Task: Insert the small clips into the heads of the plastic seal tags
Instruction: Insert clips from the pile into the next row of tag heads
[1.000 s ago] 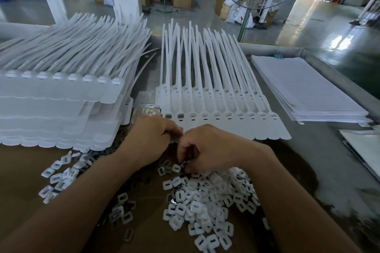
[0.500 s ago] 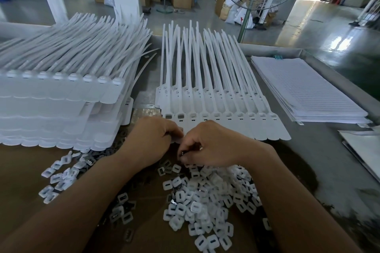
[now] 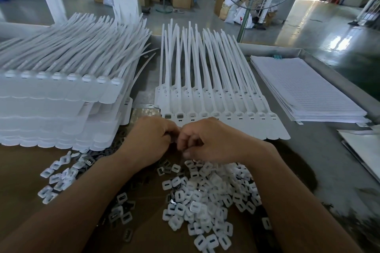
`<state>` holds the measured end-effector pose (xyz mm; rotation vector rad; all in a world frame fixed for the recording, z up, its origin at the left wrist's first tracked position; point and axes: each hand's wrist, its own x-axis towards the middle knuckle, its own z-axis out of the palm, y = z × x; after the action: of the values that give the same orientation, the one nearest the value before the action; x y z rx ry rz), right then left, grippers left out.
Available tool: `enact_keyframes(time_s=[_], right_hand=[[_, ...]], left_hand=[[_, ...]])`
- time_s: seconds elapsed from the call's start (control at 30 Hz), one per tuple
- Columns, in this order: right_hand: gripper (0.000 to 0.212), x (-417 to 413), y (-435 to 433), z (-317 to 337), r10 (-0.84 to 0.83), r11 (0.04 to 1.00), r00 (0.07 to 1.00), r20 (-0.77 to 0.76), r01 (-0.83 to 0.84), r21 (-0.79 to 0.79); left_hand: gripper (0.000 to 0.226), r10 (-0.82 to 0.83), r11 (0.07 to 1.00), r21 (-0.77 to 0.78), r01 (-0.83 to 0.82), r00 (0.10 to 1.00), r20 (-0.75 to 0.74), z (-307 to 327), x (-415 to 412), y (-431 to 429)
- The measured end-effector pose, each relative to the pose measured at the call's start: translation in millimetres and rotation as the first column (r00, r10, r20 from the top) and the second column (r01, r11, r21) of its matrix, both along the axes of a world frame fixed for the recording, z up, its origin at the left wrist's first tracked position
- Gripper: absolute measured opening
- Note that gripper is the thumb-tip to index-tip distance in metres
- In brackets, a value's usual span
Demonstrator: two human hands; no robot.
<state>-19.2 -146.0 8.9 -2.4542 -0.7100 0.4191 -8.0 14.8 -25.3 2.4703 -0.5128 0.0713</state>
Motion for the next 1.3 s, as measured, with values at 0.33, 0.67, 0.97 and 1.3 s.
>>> enact_keyframes(time_s=[0.33,0.67,0.97,1.3], right_hand=[[0.006,1,-1,0,0.042,0.989,0.999,0.03,-0.046,0.141],[0.015,2,-2,-4,0.026,0.982,1.0,-0.011,-0.023,0.187],[0.011,9,-5,-10,-0.108,0.968,0.992,0.058,0.091,0.232],[0.023,18,-10,-18,-0.357,0.91,0.93,0.087,0.325,0.256]], left_hand=[[0.033,-0.015,1.0,-0.016,0.016,1.0,0.007,1,-1,0],[0.031,-0.023,1.0,0.007,0.023,1.0,0.018,3,-4,1],[0.025,-0.004,1.0,0.012,0.003,0.999,0.032,2,-4,1],[0.021,-0.018,1.0,0.022,0.016,0.998,0.059,0,-3,0]])
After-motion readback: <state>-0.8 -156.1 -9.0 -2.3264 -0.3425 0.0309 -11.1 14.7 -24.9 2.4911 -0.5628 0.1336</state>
